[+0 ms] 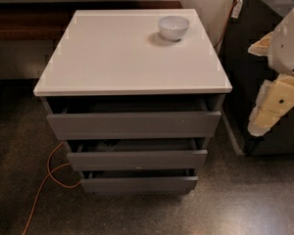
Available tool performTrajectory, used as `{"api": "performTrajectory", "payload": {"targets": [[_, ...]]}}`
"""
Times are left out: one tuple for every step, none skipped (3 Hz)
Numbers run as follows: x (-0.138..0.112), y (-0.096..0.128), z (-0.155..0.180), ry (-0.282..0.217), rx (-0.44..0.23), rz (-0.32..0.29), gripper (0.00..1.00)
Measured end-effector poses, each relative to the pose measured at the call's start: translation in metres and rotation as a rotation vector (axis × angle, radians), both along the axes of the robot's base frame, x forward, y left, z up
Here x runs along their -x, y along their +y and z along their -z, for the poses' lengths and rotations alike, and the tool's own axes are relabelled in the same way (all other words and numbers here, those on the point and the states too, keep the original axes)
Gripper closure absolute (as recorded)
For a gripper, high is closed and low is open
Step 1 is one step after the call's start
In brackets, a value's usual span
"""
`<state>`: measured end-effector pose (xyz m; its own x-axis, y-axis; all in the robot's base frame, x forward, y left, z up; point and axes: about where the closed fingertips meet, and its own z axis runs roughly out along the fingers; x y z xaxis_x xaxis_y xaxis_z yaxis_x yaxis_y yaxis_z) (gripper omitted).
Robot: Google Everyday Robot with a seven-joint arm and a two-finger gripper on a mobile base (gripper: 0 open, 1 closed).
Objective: Pick green can from middle drawer and place on counter
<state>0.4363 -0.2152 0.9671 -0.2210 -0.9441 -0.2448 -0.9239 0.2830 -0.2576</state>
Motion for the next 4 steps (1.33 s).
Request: {"api": "performTrajectory", "payload": {"targets": [[0.0,-0.006,0.03,0.012,-0.079,0.015,0.0],[-0.001,-0.007,0.058,0.012,-0.202,0.017,0.0],[-0.002,0.001,0.075,0.011,-0.29,-0.004,0.0],[-0.005,0.008,0.087,0.048,-0.345,-0.029,0.0]]}}
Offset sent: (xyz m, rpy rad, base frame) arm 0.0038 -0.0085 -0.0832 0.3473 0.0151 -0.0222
